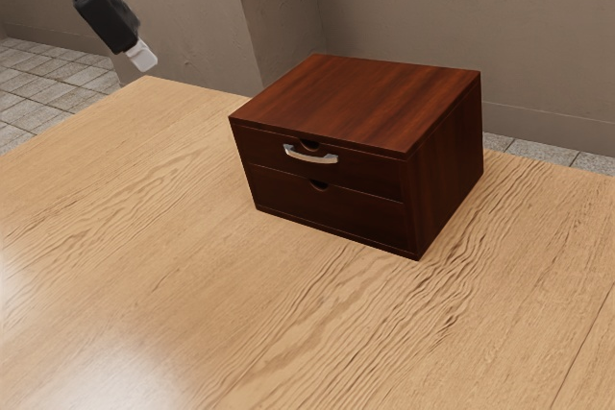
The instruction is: Pull the drawer handle with one arm to open the drawer
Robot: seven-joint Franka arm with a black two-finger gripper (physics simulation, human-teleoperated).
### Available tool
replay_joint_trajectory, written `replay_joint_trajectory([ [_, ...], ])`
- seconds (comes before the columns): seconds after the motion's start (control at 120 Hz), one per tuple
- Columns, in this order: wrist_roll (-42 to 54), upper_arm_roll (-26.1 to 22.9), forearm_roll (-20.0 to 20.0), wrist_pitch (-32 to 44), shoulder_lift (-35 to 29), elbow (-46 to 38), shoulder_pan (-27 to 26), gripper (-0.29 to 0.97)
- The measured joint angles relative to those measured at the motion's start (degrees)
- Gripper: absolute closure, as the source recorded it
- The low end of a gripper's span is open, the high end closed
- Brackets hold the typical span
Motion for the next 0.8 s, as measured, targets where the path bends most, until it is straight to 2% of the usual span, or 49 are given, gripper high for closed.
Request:
replay_joint_trajectory([
  [0.3,23.0,0.0,-2.1,-0.2,6.5,-2.4,-0.1,0.01],
  [0.433,31.4,0.0,-2.5,8.3,2.3,-15.1,-0.7,0.02],
  [0.525,36.4,0.0,-2.7,14.0,-0.7,-21.0,-0.4,0.04],
  [0.8,48.5,-0.1,-5.4,28.1,-0.6,-30.1,-0.1,0.06],
])
